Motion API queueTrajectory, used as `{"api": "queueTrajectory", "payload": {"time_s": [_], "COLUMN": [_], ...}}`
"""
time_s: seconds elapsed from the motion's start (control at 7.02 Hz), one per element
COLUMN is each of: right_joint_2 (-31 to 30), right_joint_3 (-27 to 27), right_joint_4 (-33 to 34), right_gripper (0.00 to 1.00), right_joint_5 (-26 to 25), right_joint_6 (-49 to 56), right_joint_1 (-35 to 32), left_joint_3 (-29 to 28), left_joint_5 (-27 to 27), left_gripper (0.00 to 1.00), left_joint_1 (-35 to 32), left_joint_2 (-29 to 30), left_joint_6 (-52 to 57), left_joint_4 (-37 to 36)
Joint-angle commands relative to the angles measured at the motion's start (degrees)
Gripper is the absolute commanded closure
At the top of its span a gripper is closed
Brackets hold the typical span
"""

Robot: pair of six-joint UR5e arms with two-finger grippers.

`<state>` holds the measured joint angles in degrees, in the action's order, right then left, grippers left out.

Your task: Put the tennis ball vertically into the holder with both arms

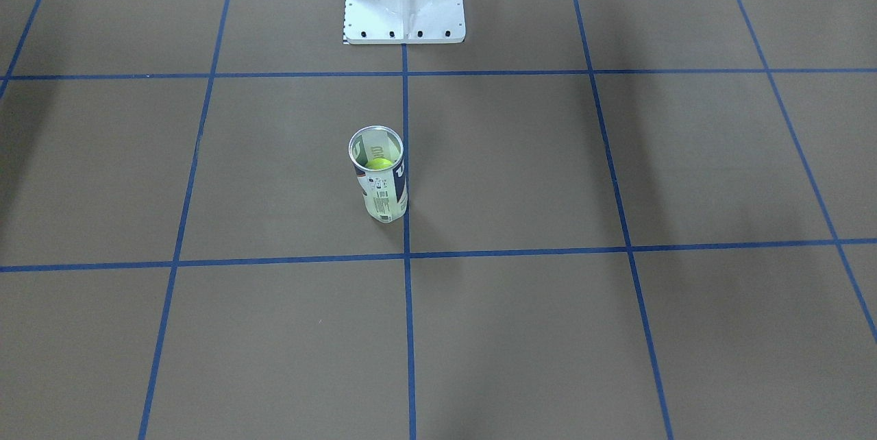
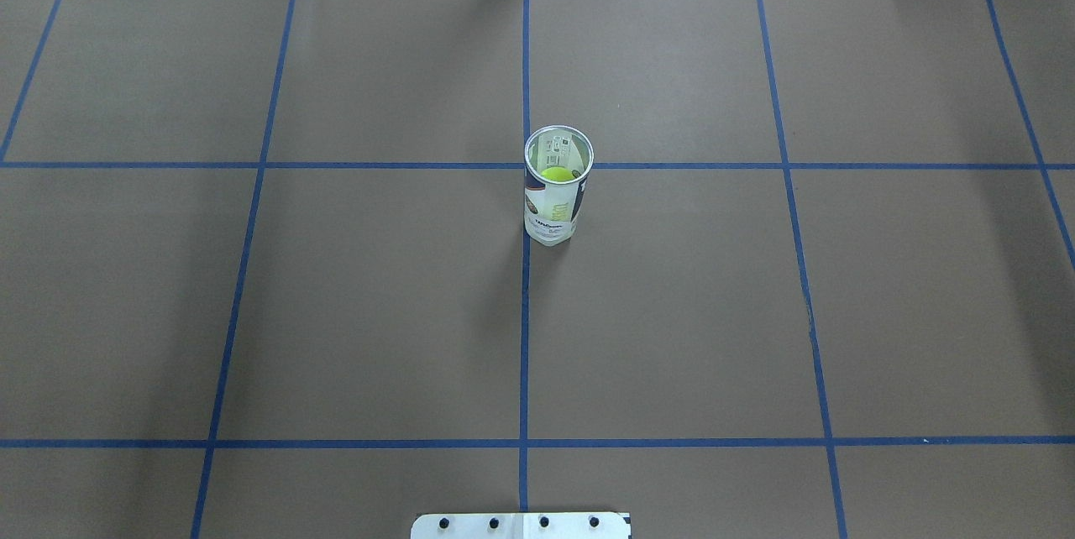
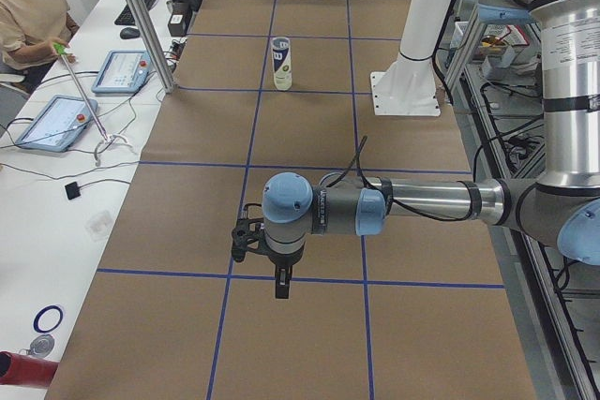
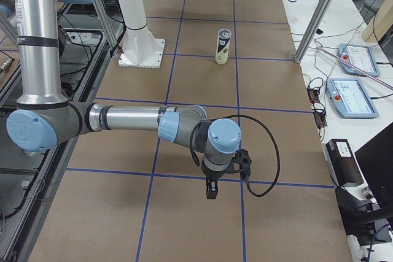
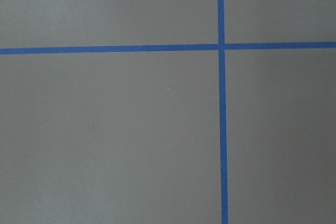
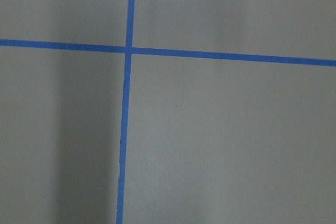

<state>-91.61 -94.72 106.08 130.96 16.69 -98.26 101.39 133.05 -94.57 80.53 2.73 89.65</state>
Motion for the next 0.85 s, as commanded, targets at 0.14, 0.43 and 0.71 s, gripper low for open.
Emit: {"api": "queueTrajectory", "payload": {"time_s": [0.14,0.43,0.71], "right_joint_2": [-1.8,-1.8,-1.9], "right_joint_3": [-1.3,-1.3,-1.5], "right_joint_4": [0.1,0.1,0.0], "right_gripper": [0.01,0.01,0.01], "right_joint_5": [-2.5,-4.3,-5.2], "right_joint_6": [0.1,-0.3,-0.3], "right_joint_1": [0.0,0.0,0.0], "left_joint_3": [-0.1,-0.1,0.4], "left_joint_5": [-0.1,0.1,0.3], "left_gripper": [0.0,0.01,0.01], "left_joint_1": [0.0,0.1,0.1], "left_joint_2": [0.0,0.0,0.1], "left_joint_6": [0.0,0.0,0.0], "left_joint_4": [-0.1,0.0,0.2]}}
